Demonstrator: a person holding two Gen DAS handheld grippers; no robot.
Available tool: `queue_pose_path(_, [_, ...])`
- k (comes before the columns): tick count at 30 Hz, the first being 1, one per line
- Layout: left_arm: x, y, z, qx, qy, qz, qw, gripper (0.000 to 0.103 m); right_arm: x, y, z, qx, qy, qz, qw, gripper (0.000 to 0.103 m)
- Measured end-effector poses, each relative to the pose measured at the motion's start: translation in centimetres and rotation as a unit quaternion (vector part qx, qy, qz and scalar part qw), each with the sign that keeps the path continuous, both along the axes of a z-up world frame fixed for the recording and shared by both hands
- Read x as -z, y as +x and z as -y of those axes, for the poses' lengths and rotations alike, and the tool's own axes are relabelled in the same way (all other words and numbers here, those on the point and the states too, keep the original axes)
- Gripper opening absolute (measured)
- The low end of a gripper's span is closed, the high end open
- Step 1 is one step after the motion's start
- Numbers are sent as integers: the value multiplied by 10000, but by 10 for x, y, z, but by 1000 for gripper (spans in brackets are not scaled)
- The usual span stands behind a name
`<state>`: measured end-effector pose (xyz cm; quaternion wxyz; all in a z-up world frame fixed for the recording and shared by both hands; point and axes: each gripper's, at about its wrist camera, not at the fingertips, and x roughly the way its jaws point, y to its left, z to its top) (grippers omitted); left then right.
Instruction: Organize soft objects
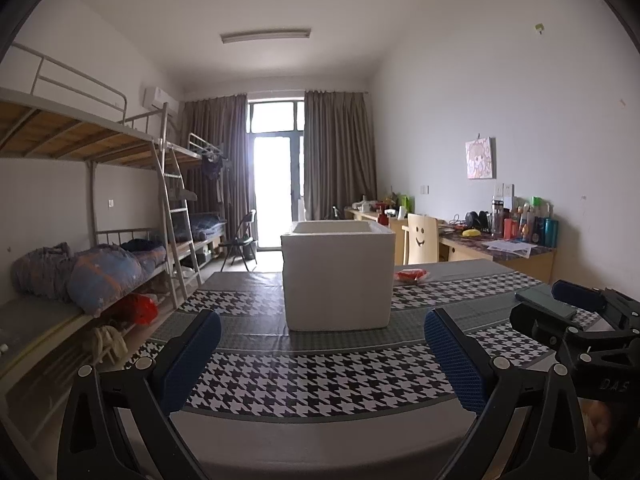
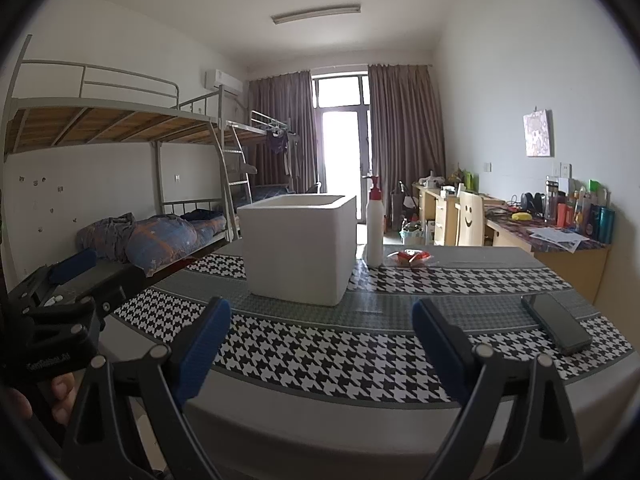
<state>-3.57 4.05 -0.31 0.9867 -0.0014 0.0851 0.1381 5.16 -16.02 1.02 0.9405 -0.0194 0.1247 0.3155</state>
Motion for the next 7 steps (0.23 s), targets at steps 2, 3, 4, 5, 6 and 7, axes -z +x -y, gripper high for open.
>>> queue_pose_path(2, [1, 1, 0, 4, -8, -23, 10000, 102, 1, 0, 0, -8, 5, -29, 10000, 94])
queue_pose_path(3, [1, 1, -1, -2, -13, -31, 10000, 102, 1, 0, 0, -8, 4, -33, 10000, 94])
queue_pose_path(4, [1, 1, -1, -5, -12, -35, 10000, 102, 1, 0, 0, -2, -2, -28, 10000, 94])
queue_pose_path(5, [1, 1, -1, 10, -9, -42, 10000, 102, 1, 1, 0, -2, -4, -29, 10000, 94])
queue_pose_path(6, [1, 2, -1, 13, -8, -52, 10000, 102, 1, 1, 0, -5, -3, -37, 10000, 94])
queue_pose_path(7, [1, 2, -1, 18, -4, -62, 10000, 102, 1, 1, 0, -10, -7, -43, 10000, 94])
